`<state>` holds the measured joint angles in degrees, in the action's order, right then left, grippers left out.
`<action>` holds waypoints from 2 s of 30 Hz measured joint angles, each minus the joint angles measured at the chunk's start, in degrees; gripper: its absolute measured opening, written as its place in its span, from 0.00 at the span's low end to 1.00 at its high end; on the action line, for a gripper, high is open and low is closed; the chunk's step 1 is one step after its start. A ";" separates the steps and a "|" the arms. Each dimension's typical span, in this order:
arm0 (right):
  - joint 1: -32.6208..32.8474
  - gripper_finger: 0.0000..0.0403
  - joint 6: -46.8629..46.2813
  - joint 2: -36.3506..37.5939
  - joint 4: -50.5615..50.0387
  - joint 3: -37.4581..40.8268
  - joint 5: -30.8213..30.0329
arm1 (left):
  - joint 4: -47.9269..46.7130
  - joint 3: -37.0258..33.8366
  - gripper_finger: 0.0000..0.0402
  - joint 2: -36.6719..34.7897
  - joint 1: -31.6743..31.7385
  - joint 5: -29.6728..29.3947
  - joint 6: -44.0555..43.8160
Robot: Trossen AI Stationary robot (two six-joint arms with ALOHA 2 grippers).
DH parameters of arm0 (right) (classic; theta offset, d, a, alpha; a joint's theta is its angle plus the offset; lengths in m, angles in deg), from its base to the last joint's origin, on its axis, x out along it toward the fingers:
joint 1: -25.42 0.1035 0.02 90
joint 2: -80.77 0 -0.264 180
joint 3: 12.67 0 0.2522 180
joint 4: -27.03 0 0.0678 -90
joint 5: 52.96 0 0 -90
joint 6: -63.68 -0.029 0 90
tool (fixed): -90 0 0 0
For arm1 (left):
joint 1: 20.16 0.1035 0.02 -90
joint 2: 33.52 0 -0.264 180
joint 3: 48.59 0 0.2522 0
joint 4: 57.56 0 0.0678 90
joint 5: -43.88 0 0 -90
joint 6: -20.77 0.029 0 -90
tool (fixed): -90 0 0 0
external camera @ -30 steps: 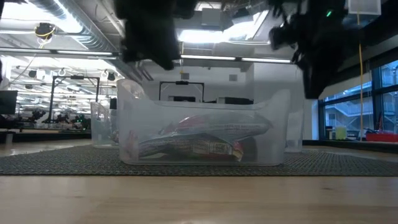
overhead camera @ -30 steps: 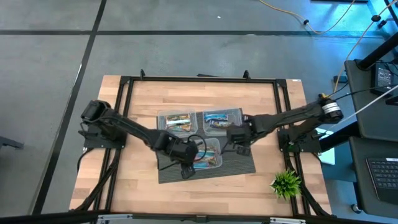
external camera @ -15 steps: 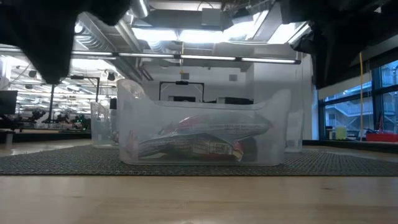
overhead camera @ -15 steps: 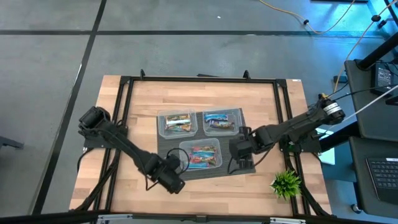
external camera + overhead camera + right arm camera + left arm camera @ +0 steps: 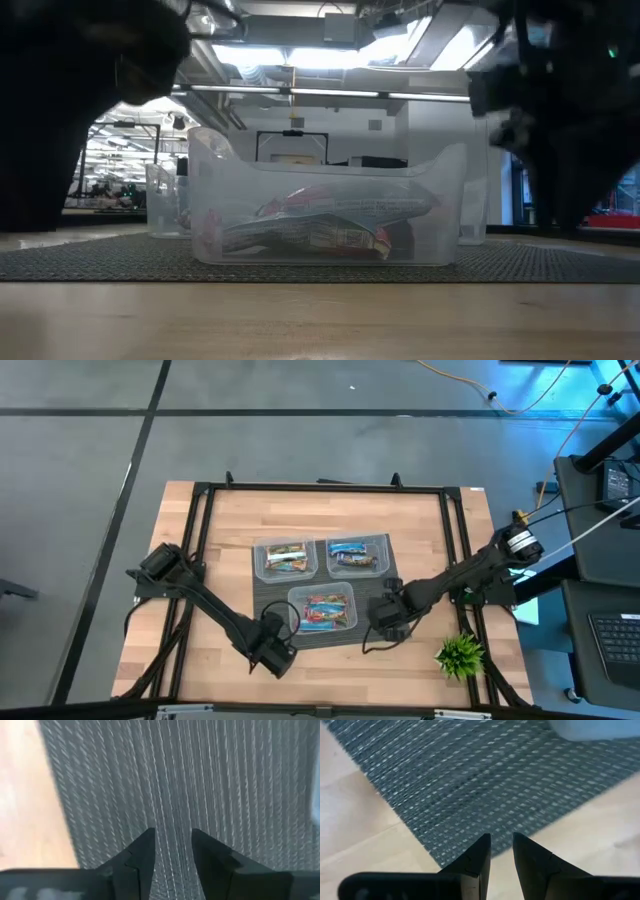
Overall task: Pick and place Granola Bars by type
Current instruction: Adjust the placemat slightly, then return to Home Position
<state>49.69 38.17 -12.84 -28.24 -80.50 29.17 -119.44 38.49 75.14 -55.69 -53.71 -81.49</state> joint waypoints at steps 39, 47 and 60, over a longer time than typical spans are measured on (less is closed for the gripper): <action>3.51 0.32 -8.09 16.01 10.00 7.90 2.93 | -14.55 5.75 0.19 -14.65 -0.03 -3.71 11.18; 2.71 0.32 -11.26 27.98 12.52 7.86 -7.56 | -10.00 5.79 0.19 -30.81 1.86 -25.90 39.13; 1.75 0.32 -9.97 36.33 19.28 7.86 -12.20 | 19.16 2.30 0.21 -36.86 12.59 -7.89 86.27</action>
<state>51.44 28.20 23.49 -8.96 -72.65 16.97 -100.28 40.79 38.28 -43.11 -61.61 4.78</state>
